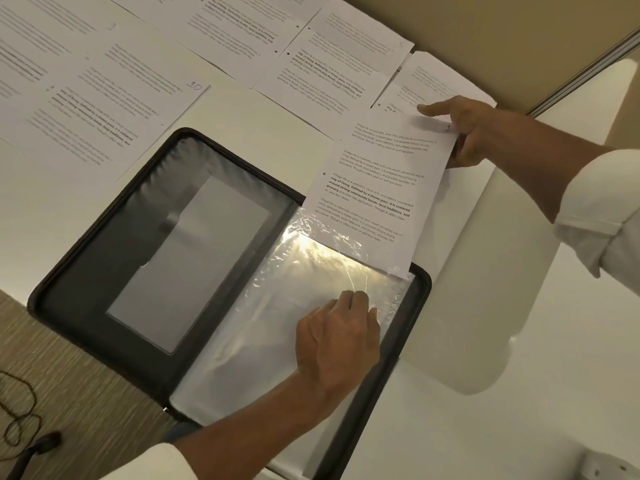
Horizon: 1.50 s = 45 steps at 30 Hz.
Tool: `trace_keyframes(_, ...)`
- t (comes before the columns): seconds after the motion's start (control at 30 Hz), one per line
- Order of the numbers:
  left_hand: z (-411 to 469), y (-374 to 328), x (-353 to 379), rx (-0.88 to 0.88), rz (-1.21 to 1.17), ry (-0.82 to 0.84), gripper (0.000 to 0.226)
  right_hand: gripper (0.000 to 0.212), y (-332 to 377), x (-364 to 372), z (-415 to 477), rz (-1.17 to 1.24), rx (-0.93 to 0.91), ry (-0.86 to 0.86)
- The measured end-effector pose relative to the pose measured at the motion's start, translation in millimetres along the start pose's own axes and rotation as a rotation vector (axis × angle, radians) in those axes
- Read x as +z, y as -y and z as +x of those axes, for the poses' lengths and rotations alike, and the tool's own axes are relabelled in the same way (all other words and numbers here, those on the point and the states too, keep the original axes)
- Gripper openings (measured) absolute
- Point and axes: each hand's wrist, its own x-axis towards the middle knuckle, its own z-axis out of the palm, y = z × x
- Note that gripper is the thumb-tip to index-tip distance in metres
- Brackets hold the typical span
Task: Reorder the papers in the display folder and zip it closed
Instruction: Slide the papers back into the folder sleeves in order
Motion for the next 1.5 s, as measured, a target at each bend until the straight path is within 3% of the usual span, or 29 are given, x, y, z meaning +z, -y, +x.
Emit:
trace_keyframes(0.2, -3.7, 5.2, -2.2, -0.013, -0.036, -0.022, 0.024, 0.072, -15.2, 2.1, -7.8, -0.134, 0.011, 0.063)
trace_keyframes(0.37, -4.0, 6.5, -7.6, -0.023, -0.023, -0.058, 0.022, 0.050, -30.6, 3.9, -23.5, -0.374, -0.030, 0.137)
trace_keyframes(0.5, -4.3, 15.5, -6.4, -0.070, -0.007, -0.045, 0.018, 0.043, -47.6, 9.2, -37.4, -0.539, -0.207, 0.151)
trace_keyframes(0.6, -3.5, 18.3, -10.6, -0.122, -0.040, -0.035, 0.018, 0.045, -45.5, 8.8, -43.0, -0.595, -0.398, 0.052)
trace_keyframes(0.83, -6.6, 15.5, -14.9, -0.137, -0.042, -0.026, 0.025, 0.046, 2.5, -39.6, -54.0, -0.579, -0.616, 0.020)
trace_keyframes(1.03, -6.7, 16.2, -9.9, -0.123, -0.012, 0.007, 0.028, 0.060, 25.1, -65.7, -53.7, -0.595, -0.587, 0.025)
trace_keyframes(1.23, -4.6, 14.4, -8.1, -0.091, 0.020, 0.009, 0.031, 0.033, 17.2, -62.4, -48.4, -0.667, -0.552, 0.152)
trace_keyframes(1.5, -2.0, 9.5, -8.8, -0.033, 0.038, -0.029, 0.027, 0.035, -2.8, -32.2, -37.6, -0.661, -0.520, 0.227)
